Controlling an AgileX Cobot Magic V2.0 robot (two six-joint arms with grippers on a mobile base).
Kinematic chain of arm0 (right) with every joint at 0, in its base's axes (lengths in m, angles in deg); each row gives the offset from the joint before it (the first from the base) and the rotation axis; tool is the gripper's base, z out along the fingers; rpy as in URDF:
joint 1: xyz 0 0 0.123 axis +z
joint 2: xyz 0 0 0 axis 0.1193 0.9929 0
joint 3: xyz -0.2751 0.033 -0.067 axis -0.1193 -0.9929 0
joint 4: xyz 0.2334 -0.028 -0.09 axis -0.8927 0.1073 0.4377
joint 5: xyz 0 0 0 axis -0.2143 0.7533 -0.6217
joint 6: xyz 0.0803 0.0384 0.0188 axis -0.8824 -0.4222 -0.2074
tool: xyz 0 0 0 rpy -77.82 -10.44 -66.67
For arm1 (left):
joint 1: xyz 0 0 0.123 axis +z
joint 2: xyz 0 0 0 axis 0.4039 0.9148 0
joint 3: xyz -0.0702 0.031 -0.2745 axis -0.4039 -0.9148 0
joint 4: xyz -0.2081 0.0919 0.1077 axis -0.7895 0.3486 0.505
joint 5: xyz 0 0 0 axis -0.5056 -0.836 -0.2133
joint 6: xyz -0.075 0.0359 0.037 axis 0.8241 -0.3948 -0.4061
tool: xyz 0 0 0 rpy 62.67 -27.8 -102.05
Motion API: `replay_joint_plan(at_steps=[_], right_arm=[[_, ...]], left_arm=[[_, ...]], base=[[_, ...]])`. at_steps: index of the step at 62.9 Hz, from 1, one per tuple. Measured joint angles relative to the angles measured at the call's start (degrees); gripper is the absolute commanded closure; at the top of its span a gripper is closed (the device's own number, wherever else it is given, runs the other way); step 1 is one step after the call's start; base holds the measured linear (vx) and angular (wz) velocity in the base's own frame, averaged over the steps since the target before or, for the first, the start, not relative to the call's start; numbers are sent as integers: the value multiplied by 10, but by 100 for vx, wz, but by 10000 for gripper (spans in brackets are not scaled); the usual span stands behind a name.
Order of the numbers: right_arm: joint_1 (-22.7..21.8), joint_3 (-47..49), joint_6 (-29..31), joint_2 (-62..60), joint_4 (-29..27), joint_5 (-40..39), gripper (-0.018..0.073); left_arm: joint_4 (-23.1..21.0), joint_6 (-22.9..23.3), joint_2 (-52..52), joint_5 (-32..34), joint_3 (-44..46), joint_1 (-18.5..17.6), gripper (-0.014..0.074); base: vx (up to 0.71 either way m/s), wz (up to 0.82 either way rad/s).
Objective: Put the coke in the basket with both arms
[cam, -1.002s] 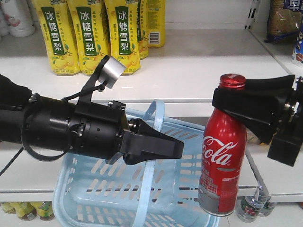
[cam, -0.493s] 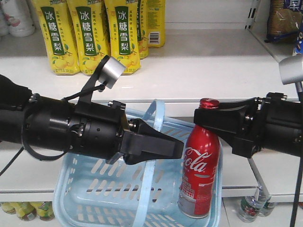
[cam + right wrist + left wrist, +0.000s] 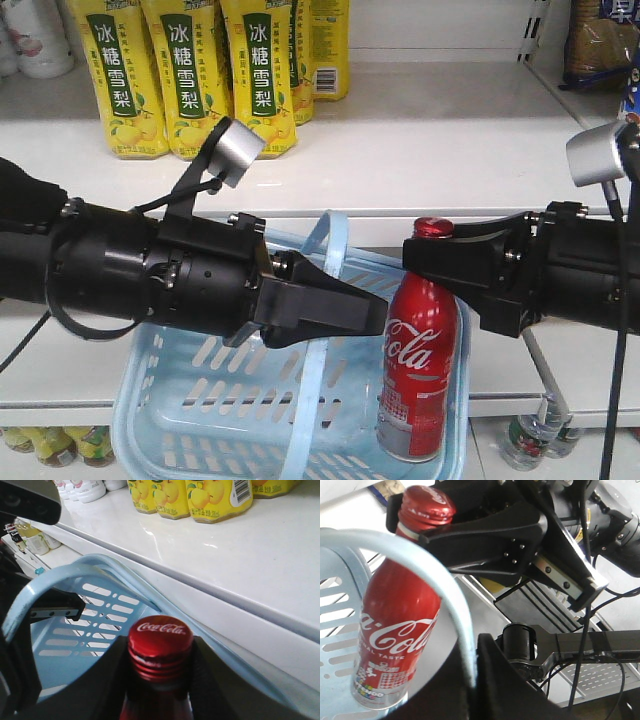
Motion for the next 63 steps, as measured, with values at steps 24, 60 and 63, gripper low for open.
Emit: replay_joint_plan(at_steps=[24,60,63], right_arm=[[0,1,-2,-5,-14,47,7],[0,-96,-56,-263,38,145,564],[0,-133,-56,-285,39,152,564]], left_arm=[[21,6,5,0,-6,-1,603],[17,6,5,2,-6,-1,603],[17,6,5,1,-6,-1,603]], base=[[0,0],[0,0],[0,0]])
